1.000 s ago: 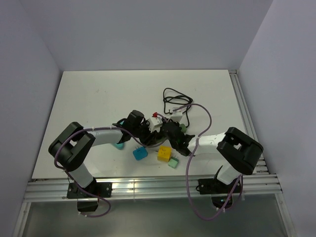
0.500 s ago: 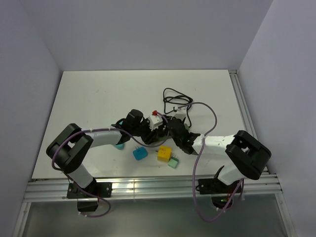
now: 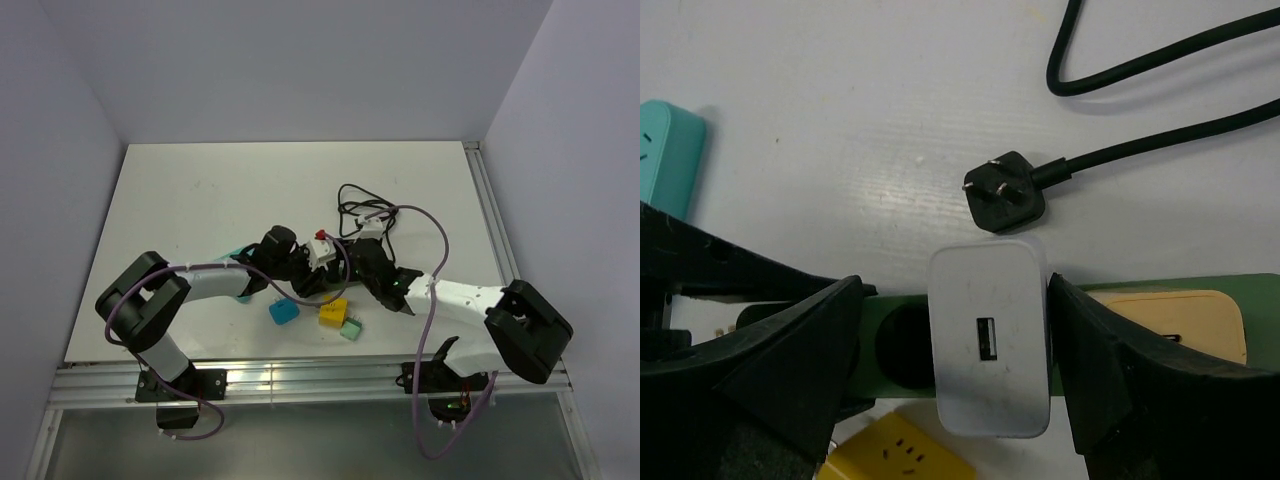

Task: Insert the plug
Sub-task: Insert the plug into the socket.

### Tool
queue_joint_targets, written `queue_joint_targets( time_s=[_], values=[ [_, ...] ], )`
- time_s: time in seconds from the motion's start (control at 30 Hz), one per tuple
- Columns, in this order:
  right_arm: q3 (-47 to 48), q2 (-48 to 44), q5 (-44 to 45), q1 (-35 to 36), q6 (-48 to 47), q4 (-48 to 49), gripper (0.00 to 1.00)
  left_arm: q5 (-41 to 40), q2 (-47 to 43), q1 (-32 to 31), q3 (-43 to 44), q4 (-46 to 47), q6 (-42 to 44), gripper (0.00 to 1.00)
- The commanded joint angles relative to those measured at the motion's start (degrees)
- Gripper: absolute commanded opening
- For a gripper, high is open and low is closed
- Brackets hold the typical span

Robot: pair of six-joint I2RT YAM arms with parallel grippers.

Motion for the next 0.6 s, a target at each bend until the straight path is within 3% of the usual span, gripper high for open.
queue_joint_targets(
  time_s=[0.0,0.2,0.3,0.57],
  values=[
    [-1.1,-4.3,-3.1,0.4,-1.6,-7.8,0.82,-0.2,-0.2,-0.2,2.8,2.0,0.0,0.02],
    [-0.7,-4.6,-3.1,0.2,-2.3,-9.9,0.84,0.2,-1.3,-0.2,2.5,2.5,-0.3,0.02],
    [0.0,-2.3,-3.5,0.2,-2.1,-9.7,0.91,0.0,-1.3,-0.2,2.5,2.2,-0.3,0.02],
    [5.7,1.3,1.7,0.2,-3.1,-16.4,0.91,-0.4,-0.7,-0.2,2.8,1.5,-0.3,0.01]
  ],
)
